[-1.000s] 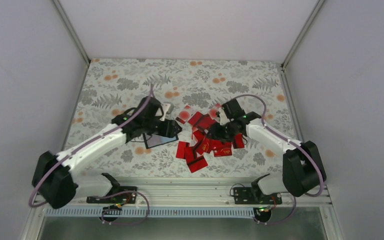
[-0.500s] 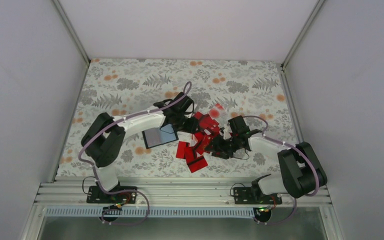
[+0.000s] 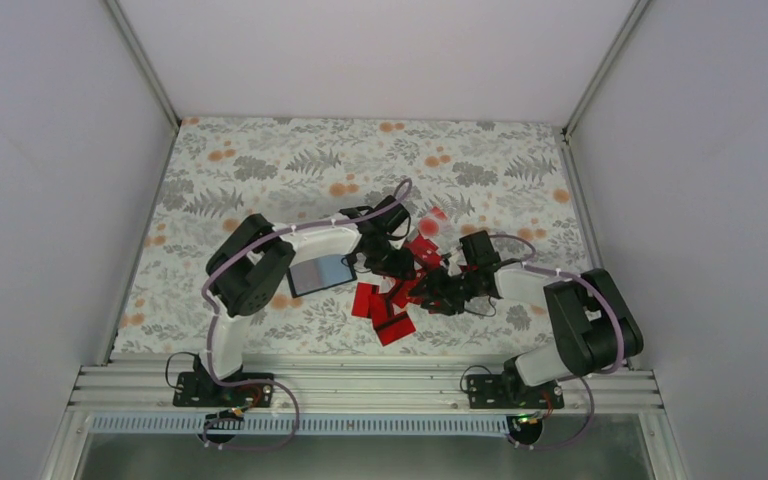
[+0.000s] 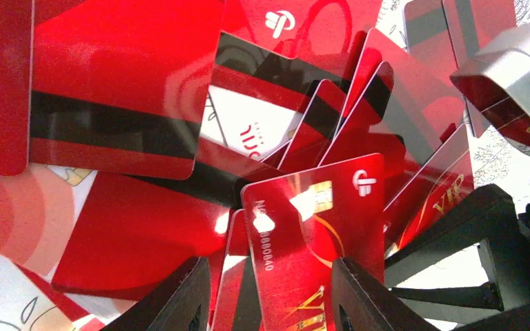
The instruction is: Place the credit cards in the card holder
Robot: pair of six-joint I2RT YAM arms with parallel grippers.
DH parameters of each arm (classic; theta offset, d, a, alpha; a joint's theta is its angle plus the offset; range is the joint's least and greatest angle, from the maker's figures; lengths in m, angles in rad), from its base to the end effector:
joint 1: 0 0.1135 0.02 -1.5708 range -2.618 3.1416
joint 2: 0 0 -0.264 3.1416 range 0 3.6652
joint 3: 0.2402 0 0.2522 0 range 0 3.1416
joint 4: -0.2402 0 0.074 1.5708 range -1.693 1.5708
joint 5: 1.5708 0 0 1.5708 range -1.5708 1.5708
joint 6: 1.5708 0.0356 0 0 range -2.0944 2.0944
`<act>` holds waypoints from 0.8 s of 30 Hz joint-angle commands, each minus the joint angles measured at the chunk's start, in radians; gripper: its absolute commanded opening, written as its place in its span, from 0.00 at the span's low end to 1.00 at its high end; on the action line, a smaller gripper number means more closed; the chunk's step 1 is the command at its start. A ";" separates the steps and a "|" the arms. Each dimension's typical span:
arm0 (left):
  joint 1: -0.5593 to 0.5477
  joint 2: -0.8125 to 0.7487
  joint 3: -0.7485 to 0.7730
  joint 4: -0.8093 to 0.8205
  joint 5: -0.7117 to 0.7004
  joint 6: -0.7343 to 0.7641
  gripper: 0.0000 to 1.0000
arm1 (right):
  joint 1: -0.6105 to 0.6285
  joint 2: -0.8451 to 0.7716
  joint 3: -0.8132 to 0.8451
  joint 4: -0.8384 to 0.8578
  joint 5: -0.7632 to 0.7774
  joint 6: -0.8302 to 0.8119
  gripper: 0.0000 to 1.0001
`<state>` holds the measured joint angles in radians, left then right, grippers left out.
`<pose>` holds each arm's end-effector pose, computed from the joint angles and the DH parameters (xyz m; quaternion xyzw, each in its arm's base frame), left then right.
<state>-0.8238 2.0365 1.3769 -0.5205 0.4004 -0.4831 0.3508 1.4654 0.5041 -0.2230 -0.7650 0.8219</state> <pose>0.2681 -0.3099 0.1479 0.2010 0.9409 -0.2705 0.0324 0.1974 0.0985 0.1172 -0.1428 -0.9021 -0.4037 0.0543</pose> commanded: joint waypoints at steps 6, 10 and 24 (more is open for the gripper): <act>-0.020 0.040 -0.043 0.036 0.105 0.001 0.45 | -0.042 0.079 0.027 0.012 0.133 -0.047 0.49; -0.020 0.053 -0.071 0.087 0.158 -0.015 0.45 | -0.042 0.078 0.022 0.080 0.078 -0.079 0.48; -0.020 0.031 -0.131 0.186 0.241 -0.083 0.42 | -0.042 -0.046 0.027 0.163 -0.010 -0.143 0.46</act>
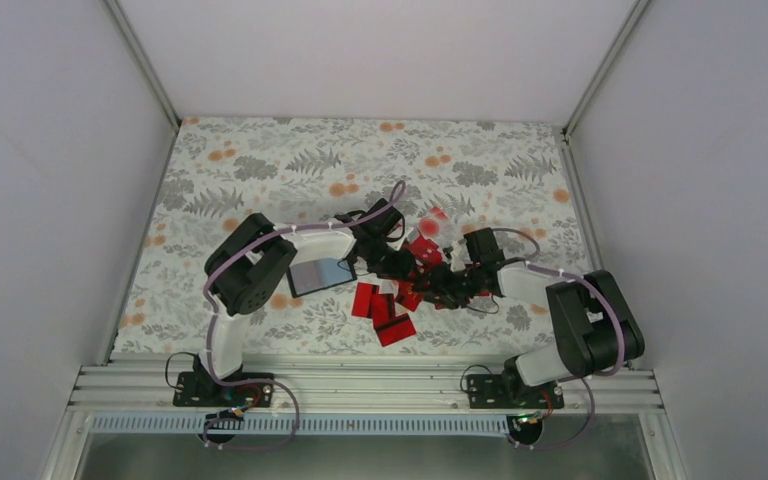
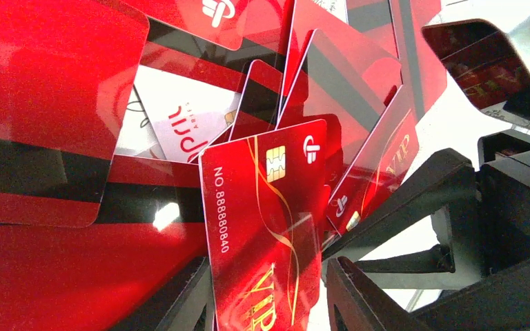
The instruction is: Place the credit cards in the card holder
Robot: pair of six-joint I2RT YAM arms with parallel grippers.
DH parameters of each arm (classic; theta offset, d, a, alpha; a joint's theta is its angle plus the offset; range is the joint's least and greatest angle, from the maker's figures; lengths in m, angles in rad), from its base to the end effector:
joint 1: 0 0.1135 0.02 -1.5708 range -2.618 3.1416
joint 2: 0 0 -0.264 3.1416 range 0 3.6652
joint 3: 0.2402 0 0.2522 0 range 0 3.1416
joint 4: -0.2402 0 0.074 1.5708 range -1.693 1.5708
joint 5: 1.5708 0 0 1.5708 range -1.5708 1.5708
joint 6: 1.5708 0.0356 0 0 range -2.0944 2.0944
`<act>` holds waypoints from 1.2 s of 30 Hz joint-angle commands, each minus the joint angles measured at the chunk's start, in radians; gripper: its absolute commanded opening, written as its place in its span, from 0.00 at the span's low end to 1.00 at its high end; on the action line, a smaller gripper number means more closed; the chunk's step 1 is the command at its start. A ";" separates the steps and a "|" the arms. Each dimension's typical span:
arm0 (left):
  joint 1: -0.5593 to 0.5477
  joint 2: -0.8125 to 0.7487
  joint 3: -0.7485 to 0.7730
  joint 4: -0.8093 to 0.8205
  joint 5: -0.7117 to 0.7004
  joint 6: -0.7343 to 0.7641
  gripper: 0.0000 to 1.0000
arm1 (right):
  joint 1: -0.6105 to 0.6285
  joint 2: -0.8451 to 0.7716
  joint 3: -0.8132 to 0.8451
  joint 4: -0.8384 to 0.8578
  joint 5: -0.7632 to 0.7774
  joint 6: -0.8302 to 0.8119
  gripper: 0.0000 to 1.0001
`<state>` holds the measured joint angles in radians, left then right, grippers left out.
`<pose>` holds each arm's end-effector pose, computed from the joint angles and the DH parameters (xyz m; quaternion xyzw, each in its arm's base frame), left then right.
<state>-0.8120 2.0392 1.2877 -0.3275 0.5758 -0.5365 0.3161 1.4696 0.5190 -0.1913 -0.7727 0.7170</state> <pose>0.2668 -0.3095 0.1341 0.1962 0.9117 -0.3609 0.0104 0.2070 0.0938 0.1212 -0.1016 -0.9029 -0.4175 0.0104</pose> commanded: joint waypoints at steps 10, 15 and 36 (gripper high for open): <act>-0.033 0.030 -0.044 -0.004 0.064 -0.040 0.41 | -0.008 -0.082 0.013 0.142 -0.032 -0.051 0.45; -0.031 0.033 -0.042 -0.003 0.065 -0.043 0.41 | -0.007 -0.074 0.013 0.147 -0.048 -0.065 0.44; 0.018 -0.015 -0.080 0.046 0.128 -0.045 0.55 | -0.004 0.022 0.080 0.135 -0.018 -0.111 0.28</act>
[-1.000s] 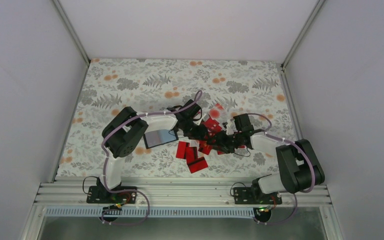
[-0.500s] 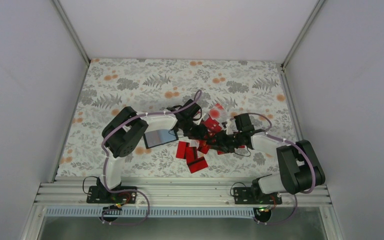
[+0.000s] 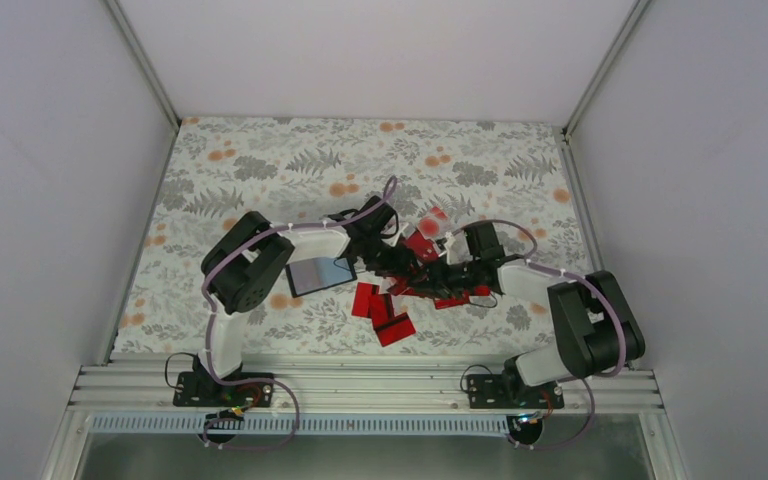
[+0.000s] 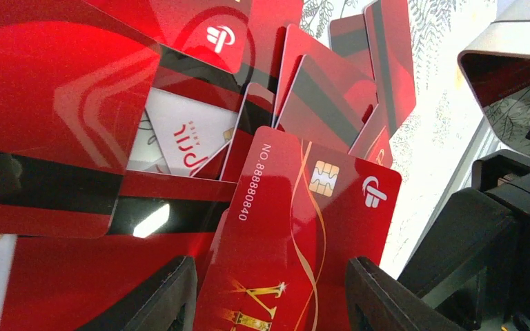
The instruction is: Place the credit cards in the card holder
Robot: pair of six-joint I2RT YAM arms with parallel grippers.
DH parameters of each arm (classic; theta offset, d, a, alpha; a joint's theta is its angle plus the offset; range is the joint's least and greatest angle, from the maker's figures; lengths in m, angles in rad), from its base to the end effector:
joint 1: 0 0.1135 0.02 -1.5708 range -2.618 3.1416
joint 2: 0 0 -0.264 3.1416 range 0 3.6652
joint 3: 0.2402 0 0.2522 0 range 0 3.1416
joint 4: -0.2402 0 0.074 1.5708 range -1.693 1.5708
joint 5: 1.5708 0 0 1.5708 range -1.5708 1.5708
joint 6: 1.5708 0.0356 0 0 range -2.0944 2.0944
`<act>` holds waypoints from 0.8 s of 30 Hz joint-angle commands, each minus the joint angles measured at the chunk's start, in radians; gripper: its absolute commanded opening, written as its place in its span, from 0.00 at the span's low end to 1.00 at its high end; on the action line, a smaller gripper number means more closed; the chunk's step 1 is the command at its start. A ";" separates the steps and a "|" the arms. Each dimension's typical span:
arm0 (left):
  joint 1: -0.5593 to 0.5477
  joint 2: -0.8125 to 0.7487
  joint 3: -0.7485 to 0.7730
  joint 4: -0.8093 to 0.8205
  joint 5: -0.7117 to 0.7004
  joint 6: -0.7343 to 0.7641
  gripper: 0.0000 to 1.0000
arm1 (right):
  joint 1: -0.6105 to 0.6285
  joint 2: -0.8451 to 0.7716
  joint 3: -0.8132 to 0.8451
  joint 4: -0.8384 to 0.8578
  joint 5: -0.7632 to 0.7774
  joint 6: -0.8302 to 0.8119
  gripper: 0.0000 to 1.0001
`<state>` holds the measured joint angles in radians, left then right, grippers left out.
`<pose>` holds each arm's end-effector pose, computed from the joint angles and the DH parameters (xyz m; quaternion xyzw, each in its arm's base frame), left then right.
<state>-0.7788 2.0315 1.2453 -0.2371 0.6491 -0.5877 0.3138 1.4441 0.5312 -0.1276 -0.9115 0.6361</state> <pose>0.2740 -0.3006 0.1316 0.1729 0.9001 -0.3999 0.0049 0.2123 0.0985 0.1356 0.0252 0.8738 0.4853 0.0150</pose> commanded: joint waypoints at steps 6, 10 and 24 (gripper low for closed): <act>0.000 -0.018 -0.054 -0.025 0.080 -0.001 0.54 | -0.002 0.106 0.073 0.056 0.165 -0.022 0.26; 0.001 -0.028 -0.040 -0.032 0.101 -0.001 0.54 | -0.002 0.125 0.078 0.051 0.184 -0.014 0.26; -0.008 -0.005 0.076 -0.191 0.113 0.022 0.53 | -0.002 0.147 0.095 0.065 0.198 0.011 0.19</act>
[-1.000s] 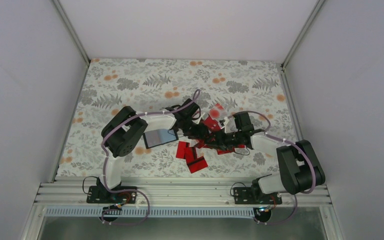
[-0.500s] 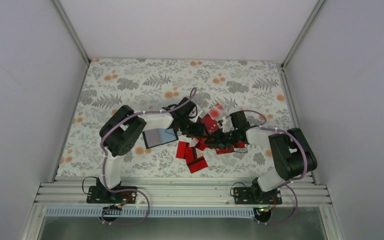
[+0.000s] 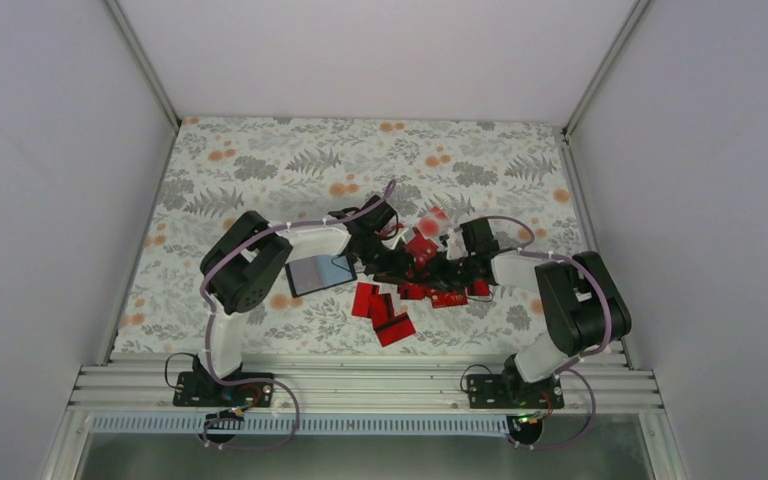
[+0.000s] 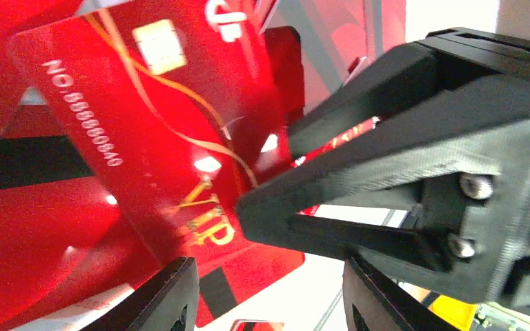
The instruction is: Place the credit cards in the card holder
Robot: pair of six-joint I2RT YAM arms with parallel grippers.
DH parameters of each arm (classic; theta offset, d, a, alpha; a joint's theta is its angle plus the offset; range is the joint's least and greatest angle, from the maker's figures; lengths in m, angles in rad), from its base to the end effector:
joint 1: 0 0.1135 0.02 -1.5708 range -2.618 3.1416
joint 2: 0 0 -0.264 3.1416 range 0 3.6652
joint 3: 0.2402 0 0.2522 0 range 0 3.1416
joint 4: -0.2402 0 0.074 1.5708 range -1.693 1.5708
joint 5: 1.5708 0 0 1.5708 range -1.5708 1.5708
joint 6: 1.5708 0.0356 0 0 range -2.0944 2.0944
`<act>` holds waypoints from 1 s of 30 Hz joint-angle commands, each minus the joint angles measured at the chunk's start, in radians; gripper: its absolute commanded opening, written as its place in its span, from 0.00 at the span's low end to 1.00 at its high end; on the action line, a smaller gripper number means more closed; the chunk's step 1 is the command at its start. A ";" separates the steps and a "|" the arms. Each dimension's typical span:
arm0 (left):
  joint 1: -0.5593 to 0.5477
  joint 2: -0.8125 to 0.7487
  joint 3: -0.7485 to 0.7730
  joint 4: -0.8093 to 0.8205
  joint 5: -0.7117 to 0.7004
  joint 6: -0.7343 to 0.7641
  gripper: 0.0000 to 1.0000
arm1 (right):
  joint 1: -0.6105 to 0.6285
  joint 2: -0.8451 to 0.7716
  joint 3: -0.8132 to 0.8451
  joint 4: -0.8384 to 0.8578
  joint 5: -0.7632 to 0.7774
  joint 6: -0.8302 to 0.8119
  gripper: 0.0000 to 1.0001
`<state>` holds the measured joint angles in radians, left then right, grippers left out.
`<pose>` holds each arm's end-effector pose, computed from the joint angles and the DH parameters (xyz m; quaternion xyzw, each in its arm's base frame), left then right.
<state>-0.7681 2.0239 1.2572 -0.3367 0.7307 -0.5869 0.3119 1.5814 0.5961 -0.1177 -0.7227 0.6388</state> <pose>0.2704 -0.2942 0.1344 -0.1646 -0.8974 0.4064 0.0493 0.2341 0.1002 0.1166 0.0672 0.9112 0.4050 0.0354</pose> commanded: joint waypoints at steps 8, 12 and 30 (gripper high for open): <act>-0.022 0.003 0.078 -0.073 0.041 0.019 0.53 | 0.000 0.022 0.018 0.075 -0.017 0.013 0.13; -0.021 -0.008 0.058 -0.033 0.038 0.002 0.53 | 0.000 0.022 -0.001 0.114 -0.053 0.026 0.06; 0.072 -0.424 -0.128 -0.075 -0.305 0.031 0.65 | -0.004 -0.139 0.081 -0.021 -0.086 0.006 0.04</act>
<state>-0.7345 1.6951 1.2110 -0.4229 0.5007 -0.5663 0.3073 1.5002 0.6109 -0.0845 -0.7834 0.6579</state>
